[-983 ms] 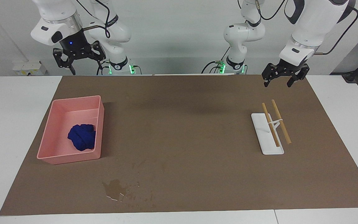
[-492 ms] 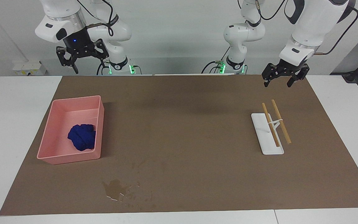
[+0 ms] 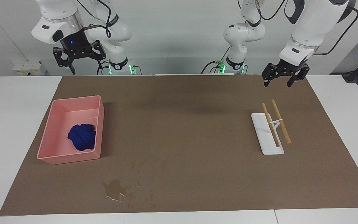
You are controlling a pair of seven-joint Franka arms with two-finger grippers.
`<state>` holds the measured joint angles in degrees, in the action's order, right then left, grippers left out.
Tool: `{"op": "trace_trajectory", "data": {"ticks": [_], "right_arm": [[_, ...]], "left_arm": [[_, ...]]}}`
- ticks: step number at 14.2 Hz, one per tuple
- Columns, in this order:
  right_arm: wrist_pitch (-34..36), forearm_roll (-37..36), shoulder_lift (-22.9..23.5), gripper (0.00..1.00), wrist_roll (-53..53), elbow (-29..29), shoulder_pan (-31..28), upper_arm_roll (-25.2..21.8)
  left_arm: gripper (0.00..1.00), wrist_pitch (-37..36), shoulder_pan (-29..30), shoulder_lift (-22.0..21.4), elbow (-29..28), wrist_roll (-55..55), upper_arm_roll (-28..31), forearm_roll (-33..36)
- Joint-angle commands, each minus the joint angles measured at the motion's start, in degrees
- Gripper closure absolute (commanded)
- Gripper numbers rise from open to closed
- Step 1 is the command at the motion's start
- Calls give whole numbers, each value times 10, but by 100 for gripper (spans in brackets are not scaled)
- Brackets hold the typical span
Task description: Wipe water with towel using both arms
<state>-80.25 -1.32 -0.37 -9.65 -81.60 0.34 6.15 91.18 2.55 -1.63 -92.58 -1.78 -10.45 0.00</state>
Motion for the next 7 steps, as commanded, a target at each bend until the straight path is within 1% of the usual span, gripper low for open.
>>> {"op": "trace_trajectory", "data": {"ticks": [1,5,7], "right_arm": [[-5,-3,-17,0,-12,-17,-8,1],[-12,5,-17,0,2,-19,-8,1],[-8,9,-17,0,48,-19,-2,3]], "left_arm": [[0,-7,-4,-6,-5,-1,4,8],[0,-7,-4,-6,-5,-1,4,9],[0,-7,-4,-6,-5,-1,4,9]]}}
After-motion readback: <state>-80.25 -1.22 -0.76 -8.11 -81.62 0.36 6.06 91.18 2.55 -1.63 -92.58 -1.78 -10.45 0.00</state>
